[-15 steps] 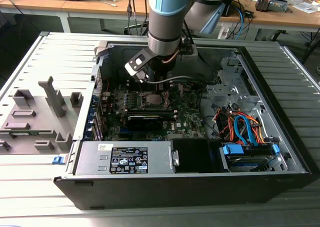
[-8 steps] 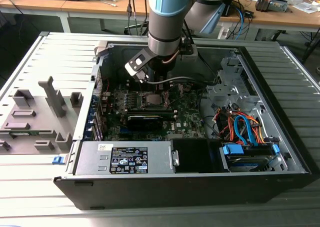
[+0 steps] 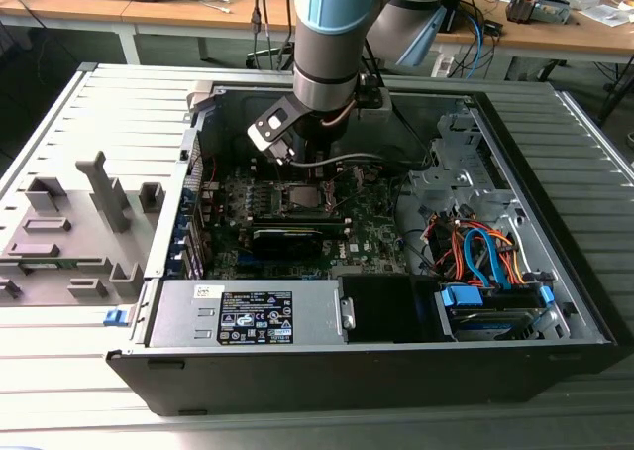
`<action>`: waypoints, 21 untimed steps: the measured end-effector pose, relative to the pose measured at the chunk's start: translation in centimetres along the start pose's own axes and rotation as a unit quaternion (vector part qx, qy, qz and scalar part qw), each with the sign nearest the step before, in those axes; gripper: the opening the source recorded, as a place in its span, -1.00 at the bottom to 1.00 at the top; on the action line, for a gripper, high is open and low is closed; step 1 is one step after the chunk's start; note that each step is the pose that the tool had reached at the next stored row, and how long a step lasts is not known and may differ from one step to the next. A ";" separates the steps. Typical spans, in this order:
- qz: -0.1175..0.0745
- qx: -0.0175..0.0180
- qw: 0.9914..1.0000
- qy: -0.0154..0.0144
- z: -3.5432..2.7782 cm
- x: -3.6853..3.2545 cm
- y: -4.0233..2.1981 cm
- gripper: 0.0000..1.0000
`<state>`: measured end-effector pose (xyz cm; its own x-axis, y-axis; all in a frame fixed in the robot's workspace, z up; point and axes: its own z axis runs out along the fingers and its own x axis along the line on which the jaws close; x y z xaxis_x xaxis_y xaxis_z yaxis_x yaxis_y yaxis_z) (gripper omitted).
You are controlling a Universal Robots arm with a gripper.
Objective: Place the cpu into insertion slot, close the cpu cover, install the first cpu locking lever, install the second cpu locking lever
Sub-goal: 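Place the cpu into insertion slot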
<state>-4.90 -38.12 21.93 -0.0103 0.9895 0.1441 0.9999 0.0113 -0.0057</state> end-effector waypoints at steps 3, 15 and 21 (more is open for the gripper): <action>0.000 0.000 1.000 0.003 0.00 0.00 0.00 -0.79; 0.000 0.000 1.000 0.014 0.00 0.00 0.00 -0.79; 0.000 0.000 1.000 0.019 -0.01 0.00 0.00 -0.79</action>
<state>-4.90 -38.12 21.94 -0.0103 0.9833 0.1818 0.9999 0.0115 -0.0053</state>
